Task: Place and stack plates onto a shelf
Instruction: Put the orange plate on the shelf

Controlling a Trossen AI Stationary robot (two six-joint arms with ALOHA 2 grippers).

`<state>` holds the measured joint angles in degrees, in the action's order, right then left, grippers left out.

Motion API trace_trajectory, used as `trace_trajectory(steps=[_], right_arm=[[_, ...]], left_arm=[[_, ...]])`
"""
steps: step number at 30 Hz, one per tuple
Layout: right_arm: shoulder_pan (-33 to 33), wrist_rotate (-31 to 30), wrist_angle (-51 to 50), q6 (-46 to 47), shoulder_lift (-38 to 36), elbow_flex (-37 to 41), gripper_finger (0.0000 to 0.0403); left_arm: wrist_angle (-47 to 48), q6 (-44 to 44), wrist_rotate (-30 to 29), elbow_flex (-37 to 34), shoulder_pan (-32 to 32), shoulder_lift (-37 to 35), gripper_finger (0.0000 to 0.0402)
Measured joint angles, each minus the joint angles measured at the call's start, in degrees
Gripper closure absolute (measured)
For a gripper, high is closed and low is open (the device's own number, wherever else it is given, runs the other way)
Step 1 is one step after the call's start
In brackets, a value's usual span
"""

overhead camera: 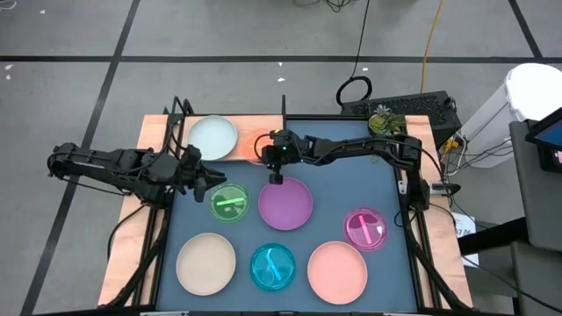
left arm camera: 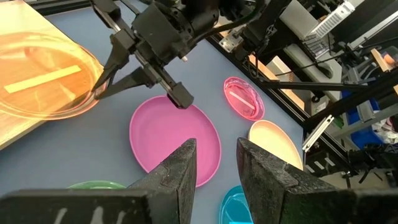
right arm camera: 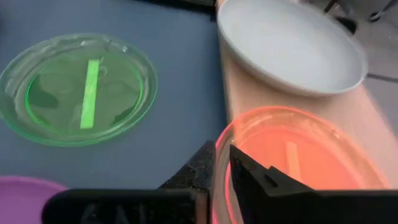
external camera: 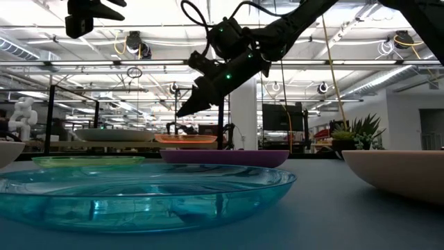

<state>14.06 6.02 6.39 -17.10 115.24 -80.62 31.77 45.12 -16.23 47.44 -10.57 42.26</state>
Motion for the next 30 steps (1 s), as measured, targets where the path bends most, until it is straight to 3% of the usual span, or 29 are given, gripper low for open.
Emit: trace_trajectory(steps=[9, 15, 18, 24, 30], right_arm=[[-0.2, -0.3, 1.6, 0.0, -0.9, 0.0, 0.0332], [-2.3, -0.3, -0.8, 5.5, -8.1, -0.1, 0.0332], [-4.3, -0.8, -5.1, 10.0, -11.7, -0.1, 0.0334], [-9.3, -7.5, -19.3, 22.9, -16.3, -0.1, 0.0352], [-10.9, -7.5, -30.4, 33.2, -20.3, -0.1, 0.0367]], left_arm=[[0.0, 0.1, 0.0, 0.0, 0.0, 0.0, 0.0284], [0.0, 0.4, 0.0, 0.0, 0.0, 0.0, 0.0284], [0.0, 0.4, -0.2, 0.0, 0.0, 0.0, 0.0284], [0.2, -0.7, -1.8, 0.0, 0.0, 1.6, 0.0284], [0.2, -12.7, -3.0, 0.0, 0.1, 10.2, 0.0284]])
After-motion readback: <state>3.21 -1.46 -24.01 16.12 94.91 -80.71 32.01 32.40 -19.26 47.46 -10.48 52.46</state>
